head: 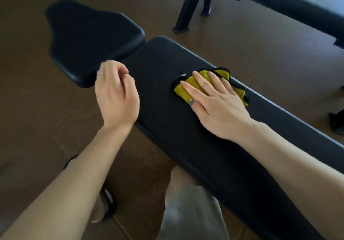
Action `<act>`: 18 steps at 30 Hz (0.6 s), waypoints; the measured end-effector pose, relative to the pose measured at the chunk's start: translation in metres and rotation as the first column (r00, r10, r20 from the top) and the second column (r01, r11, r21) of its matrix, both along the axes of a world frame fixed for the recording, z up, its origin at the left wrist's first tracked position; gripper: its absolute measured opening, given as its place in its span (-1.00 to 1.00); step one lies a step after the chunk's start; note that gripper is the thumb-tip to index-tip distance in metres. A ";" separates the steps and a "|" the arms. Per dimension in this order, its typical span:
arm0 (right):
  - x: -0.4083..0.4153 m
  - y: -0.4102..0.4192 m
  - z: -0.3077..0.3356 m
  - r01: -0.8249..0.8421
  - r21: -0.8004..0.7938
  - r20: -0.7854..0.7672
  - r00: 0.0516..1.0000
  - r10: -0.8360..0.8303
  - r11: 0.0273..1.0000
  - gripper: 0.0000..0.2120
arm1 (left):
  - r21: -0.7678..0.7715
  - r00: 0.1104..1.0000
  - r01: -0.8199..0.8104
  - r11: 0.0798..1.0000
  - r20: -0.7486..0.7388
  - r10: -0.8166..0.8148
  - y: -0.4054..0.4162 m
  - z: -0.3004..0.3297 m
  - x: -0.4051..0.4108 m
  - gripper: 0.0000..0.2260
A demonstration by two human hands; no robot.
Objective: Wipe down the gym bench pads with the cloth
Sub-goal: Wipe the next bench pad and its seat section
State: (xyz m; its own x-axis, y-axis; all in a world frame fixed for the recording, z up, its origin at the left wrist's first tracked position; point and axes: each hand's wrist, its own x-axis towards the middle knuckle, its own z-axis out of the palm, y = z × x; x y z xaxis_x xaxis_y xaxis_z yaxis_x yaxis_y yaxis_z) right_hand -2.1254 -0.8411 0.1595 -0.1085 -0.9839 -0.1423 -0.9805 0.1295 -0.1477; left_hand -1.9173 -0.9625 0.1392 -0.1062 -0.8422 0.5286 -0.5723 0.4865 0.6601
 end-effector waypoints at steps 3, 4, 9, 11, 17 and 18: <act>0.008 -0.058 -0.004 -0.031 -0.031 -0.004 1.000 0.031 0.999 -0.50 | 0.111 0.993 -0.114 0.987 0.028 0.112 -0.027 -0.010 0.009 -0.85; 0.012 -0.079 -0.005 -0.036 -0.035 -0.006 0.999 0.036 0.999 -0.50 | 0.120 0.993 -0.114 0.986 0.038 0.111 -0.030 -0.014 0.010 -0.85; 0.036 -0.153 -0.004 -0.039 -0.009 0.001 0.999 0.039 0.999 -0.50 | 0.110 0.990 -0.121 0.986 0.080 0.113 -0.034 -0.020 0.011 -0.85; 0.043 -0.156 -0.003 -0.045 -0.003 0.005 0.999 0.045 0.999 -0.50 | 0.109 0.990 -0.125 0.986 0.083 0.116 -0.034 -0.019 0.010 -0.87; 0.070 -0.035 -0.001 -0.159 -0.058 0.033 0.986 0.162 0.985 -0.50 | 0.102 0.993 -0.109 0.989 0.055 0.104 -0.033 -0.020 0.013 -0.87; 0.078 -0.009 -0.001 -0.156 -0.049 0.027 0.987 0.158 0.987 -0.50 | 0.102 0.993 -0.108 0.989 0.052 0.103 -0.034 -0.020 0.013 -0.88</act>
State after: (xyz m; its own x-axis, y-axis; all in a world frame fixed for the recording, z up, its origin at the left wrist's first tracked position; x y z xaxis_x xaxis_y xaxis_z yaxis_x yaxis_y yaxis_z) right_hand -2.0474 -0.8502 0.1584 0.0513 -0.9940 -0.0966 -0.9831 -0.0333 -0.1799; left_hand -1.9042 -0.9966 0.1192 -0.0364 -0.9002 0.4339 -0.6482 0.3518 0.6754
